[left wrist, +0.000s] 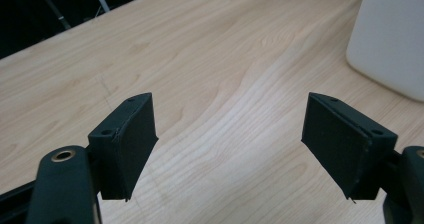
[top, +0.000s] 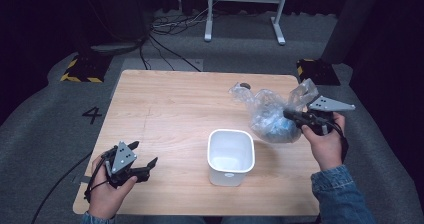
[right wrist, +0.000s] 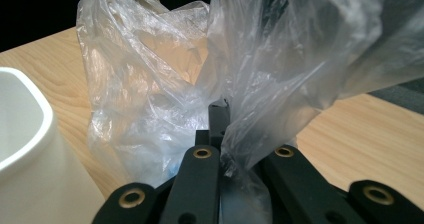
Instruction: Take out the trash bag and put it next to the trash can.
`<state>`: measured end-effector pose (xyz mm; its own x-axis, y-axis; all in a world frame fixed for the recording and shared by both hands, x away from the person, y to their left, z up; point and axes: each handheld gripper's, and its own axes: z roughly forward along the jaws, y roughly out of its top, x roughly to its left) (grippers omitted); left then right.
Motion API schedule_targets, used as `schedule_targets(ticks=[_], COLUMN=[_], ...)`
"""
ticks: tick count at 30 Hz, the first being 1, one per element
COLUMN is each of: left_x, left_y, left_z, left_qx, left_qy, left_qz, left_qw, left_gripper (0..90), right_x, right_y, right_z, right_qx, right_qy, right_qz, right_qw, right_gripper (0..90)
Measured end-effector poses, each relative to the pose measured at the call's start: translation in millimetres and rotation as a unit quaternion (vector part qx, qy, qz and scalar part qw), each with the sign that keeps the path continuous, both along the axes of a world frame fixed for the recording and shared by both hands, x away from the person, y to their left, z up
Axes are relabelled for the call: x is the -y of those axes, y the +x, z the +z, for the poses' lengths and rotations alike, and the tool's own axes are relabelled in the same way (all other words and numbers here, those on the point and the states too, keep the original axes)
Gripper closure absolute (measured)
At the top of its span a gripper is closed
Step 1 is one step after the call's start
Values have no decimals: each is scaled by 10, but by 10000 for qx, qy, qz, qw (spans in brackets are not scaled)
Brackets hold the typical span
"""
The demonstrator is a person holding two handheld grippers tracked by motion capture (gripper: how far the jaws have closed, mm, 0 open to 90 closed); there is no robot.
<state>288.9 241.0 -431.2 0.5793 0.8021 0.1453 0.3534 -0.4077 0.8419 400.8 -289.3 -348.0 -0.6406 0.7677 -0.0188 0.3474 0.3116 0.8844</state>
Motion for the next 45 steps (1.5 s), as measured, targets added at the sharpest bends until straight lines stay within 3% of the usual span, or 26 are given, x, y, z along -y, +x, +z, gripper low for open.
schedule_targets(ticks=[14, 23, 28, 29, 30, 37, 41, 45], left_x=[-106, -114, -106, -106, -111, -93, -71, -44], left_y=[70, 103, 106, 103, 104, 76, 56, 44], left_z=[-267, -361, -358, -356, -353, -319, -281, -262], left_qx=[-290, -400, -390, -403, -389, -348, -321, -316], left_qy=[-96, -108, -131, -186, -163, -222, -230, -243], left_qz=[126, 149, 111, 121, 111, 75, 22, -4], left_qw=[9995, 9990, 9991, 9989, 9990, 9991, 9992, 9992], left_gripper=[207, 205, 204, 204, 204, 204, 204, 204], right_x=[-279, -374, -359, -342, -336, -252, -166, -80], right_y=[193, 213, 223, 222, 218, 126, 19, -117], right_z=[-366, -465, -492, -482, -473, -424, -350, -225], right_qx=[-381, -612, -832, -862, -879, -792, -743, -518], right_qy=[-110, -249, -255, -264, -269, -327, -283, -348], right_qz=[135, 236, 196, 156, 159, 13, -80, -41], right_qw=[9991, 9975, 9960, 9958, 9956, 9963, 9968, 9980], right_gripper=[874, 844, 742, 652, 617, 385, 312, 261])
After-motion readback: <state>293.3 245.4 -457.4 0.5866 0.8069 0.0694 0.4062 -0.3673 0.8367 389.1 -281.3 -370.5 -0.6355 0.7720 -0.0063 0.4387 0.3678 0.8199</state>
